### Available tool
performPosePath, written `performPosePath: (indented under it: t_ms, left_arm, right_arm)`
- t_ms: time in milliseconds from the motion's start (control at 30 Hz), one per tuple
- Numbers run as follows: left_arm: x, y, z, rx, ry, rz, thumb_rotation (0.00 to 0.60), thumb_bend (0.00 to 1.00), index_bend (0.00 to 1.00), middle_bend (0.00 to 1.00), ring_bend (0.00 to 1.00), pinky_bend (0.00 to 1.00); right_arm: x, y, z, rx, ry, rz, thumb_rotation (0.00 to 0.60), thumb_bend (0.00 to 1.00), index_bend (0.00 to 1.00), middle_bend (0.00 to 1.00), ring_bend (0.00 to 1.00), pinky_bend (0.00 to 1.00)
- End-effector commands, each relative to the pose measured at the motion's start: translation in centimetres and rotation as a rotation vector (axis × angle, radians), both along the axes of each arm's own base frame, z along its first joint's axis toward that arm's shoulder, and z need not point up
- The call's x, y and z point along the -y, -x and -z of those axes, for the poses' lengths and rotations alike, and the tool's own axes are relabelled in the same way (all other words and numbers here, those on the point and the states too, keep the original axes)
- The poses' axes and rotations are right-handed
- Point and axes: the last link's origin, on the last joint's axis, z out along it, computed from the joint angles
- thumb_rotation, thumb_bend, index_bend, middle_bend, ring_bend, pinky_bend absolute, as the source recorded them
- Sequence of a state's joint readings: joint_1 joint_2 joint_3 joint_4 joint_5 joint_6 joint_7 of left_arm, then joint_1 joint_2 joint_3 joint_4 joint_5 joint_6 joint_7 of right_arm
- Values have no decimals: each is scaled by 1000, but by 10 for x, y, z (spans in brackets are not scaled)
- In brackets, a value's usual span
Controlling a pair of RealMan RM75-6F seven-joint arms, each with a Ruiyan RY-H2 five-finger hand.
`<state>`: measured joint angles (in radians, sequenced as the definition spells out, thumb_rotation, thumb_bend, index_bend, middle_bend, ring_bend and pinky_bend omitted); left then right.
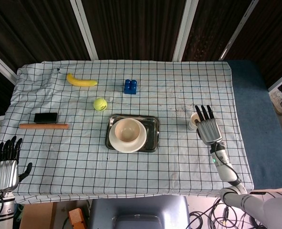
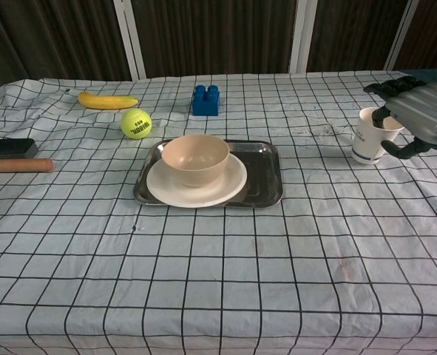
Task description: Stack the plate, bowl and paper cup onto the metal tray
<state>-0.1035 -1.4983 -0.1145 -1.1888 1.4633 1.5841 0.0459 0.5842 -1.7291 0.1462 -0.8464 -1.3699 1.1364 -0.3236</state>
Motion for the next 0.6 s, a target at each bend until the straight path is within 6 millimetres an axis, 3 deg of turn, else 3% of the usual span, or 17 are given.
performPosePath:
  t_ms: [33,167,267,600]
  left_arm:
    - [0,0,1,-1,4,1,600,302,0,0,0,0]
    - [-1,0,1,1,7,0,600,302,0,0,0,0]
    - [-1,-1,1,1,8,1,600,302,0,0,0,0]
    - [1,-1,-2,12,2,3,600,302,0,0,0,0]
  right_arm:
    - [0,-9,-7,28,15,-33,600,466,597,28,0,0]
    - [3,-34,-16,85,34,-79,600,467,594,28,0,0]
    - [6,-64,-18,123,36,-127,600,467,592,28,0,0]
    - [-3,-170,11,222,-24,-254,600,466,586,33,0,0]
